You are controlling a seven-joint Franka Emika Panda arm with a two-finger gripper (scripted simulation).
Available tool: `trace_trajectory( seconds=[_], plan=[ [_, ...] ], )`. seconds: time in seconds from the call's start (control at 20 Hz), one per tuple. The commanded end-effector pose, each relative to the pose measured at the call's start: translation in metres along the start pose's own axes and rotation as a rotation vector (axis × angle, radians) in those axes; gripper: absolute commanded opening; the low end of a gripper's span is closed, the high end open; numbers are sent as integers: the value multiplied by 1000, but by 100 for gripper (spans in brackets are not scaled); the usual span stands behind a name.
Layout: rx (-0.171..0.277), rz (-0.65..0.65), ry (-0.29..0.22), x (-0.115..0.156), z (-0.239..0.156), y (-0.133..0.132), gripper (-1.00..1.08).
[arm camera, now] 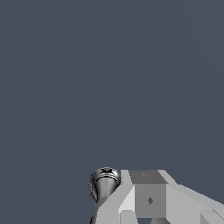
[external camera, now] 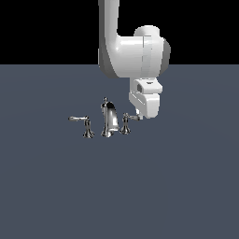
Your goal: Turn on the faucet by rotating a designated handle.
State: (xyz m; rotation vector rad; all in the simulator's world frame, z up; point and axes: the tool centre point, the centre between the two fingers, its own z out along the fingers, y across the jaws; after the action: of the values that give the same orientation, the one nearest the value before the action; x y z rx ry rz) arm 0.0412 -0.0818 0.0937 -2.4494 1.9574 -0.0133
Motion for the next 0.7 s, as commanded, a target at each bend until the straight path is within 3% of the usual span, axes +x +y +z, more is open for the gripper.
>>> trace_trajectory(
  seconds=[0.0, 0.2, 0.65],
  plan=[
    [-8, -2, -3, -5, 0, 11, -100],
    [-6, 4, -1, -2, 0, 14, -100],
    [-9, 1, -2, -36, -1, 30, -100]
  ],
)
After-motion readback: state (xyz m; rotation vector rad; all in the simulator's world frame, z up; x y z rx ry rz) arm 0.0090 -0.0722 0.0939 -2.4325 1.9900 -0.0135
